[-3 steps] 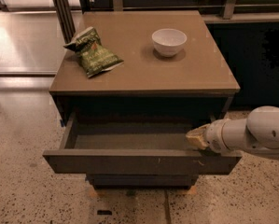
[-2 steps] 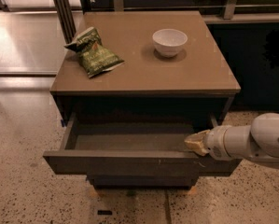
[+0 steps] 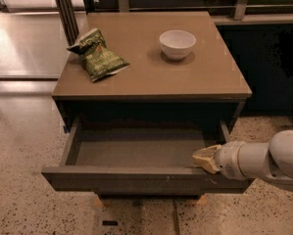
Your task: Open top drawer
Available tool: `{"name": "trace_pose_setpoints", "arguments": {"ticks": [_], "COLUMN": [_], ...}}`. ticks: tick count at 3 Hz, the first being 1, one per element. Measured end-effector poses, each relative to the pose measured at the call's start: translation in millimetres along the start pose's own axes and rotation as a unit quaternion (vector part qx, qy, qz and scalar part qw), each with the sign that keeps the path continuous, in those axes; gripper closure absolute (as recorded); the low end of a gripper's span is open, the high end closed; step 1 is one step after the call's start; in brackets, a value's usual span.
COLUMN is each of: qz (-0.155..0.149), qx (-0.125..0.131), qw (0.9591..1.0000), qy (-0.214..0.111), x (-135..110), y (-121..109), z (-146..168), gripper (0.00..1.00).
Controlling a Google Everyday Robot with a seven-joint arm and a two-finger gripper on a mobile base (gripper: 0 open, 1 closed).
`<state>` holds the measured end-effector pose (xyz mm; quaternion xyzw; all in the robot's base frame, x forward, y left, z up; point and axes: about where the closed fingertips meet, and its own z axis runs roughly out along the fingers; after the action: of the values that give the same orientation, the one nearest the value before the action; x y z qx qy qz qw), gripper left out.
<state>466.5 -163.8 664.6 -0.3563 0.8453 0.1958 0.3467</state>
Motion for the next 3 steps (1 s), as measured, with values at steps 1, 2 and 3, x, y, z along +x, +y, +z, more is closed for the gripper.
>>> {"name": "trace_pose_setpoints", "arguments": {"ticks": [1,2,3], "qz": [0.001,-0.018,-0.060], "qx": [-0.001,0.044,0.140], "qw": [1.0000,0.9985,0.9846], "qy": [-0.003,-0.029,-0.085], "x": [-0.1,-15.0,-52.9], "y": [2.4,-8.6,-30.3], "z": [-1.7,-17.7,-57.0], "gripper": [1.00,1.00,1.00]}}
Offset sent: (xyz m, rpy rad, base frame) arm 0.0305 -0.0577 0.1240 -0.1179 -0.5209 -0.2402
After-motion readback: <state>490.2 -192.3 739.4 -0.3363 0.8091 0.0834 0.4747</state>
